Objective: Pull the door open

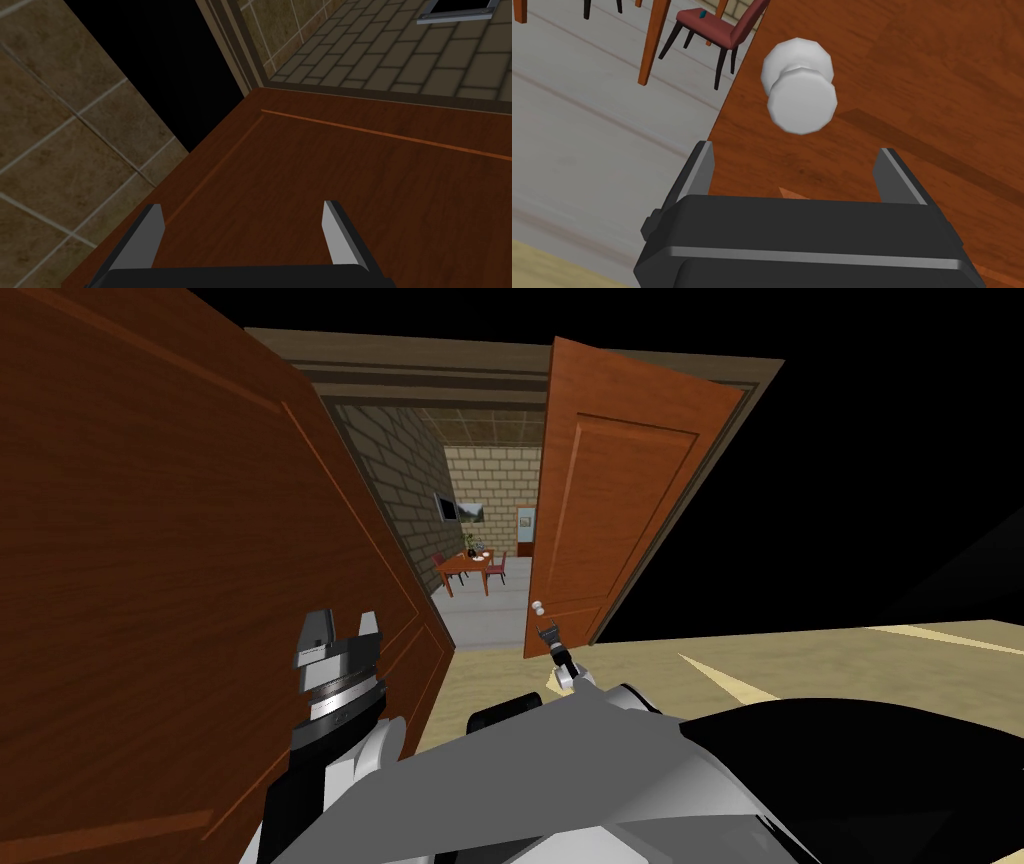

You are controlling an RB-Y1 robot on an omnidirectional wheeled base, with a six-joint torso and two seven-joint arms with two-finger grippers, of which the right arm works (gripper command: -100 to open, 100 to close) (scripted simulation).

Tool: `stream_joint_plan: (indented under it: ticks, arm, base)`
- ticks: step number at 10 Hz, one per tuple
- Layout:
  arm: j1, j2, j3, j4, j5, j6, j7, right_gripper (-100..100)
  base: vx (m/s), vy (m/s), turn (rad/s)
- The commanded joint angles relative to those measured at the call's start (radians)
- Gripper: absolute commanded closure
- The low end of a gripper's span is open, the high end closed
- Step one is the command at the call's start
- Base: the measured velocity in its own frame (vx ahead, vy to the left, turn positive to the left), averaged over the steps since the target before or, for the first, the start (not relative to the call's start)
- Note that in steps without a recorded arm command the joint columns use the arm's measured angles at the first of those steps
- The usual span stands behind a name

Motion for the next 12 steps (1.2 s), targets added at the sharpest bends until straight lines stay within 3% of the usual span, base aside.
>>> stream_joint_plan:
  ticks: [1, 12]
  arm:
    - [-0.001, 0.001, 0.003, -0.003, -0.007, 0.004, -0.028, -100]
    - [-0.049, 0.012, 0.045, 0.029, -0.104, 0.035, -0.323, -100]
  base:
    - [-0.045, -0.027, 0.016]
    - [-0.054, -0.026, 0.025]
